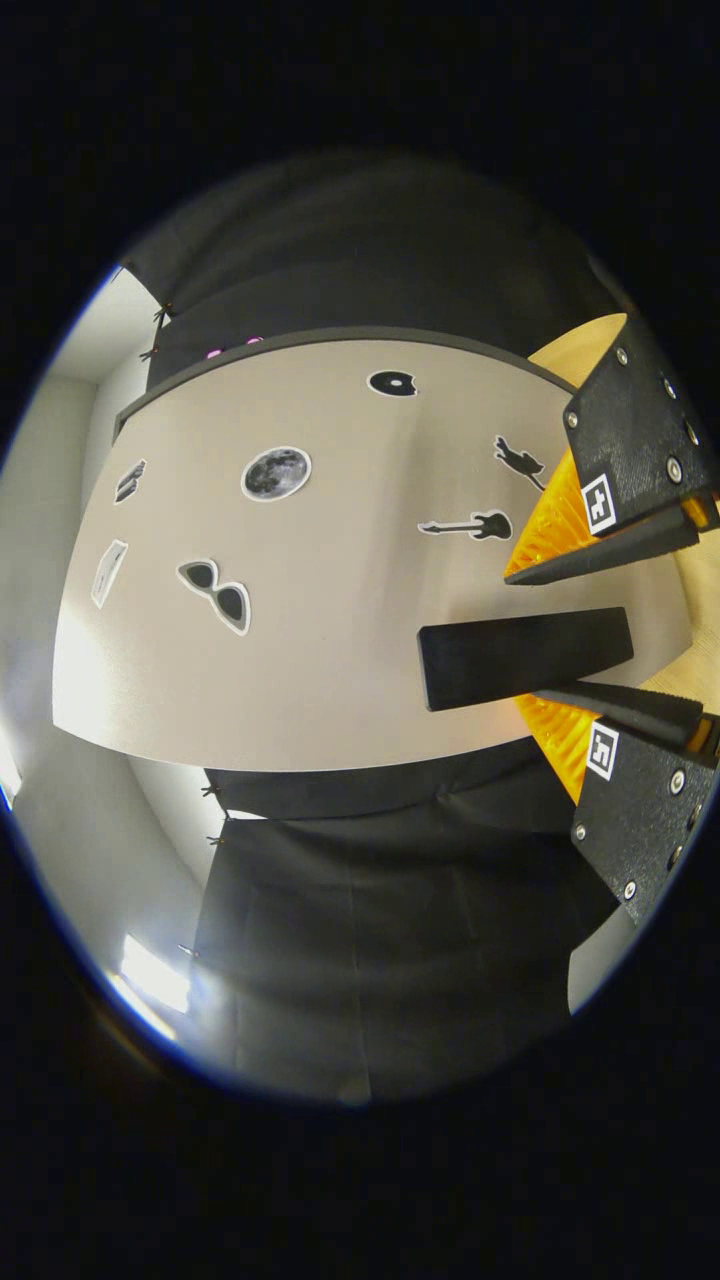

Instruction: Open the shoe cabinet door, grab the shoes and put them into the shoe cabinet, then close the shoe cabinet door.

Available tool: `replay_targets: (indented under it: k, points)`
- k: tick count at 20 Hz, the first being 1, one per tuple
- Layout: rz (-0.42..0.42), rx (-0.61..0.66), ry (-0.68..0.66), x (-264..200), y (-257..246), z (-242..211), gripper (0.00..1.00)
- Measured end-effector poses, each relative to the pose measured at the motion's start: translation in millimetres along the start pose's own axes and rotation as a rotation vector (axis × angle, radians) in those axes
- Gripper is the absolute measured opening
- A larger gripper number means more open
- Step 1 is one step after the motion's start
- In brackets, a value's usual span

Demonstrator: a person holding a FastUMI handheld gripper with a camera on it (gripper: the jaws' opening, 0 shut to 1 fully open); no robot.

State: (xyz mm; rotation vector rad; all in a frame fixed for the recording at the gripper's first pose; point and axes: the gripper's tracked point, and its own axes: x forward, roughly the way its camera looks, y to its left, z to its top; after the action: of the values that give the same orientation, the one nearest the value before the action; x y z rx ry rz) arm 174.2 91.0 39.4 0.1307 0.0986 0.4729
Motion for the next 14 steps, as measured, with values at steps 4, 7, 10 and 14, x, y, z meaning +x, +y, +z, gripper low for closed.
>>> replay_targets:
  k: [4,7,10,14]
  points:
    - [-0.004,-0.020,-0.007,20,12,-2,0.54]
    - [-0.019,-0.023,0.002,39,19,-4,0.54]
    - [-0.034,-0.039,-0.003,54,23,-2,0.54]
    - [-0.055,-0.048,-0.005,71,30,-2,0.54]
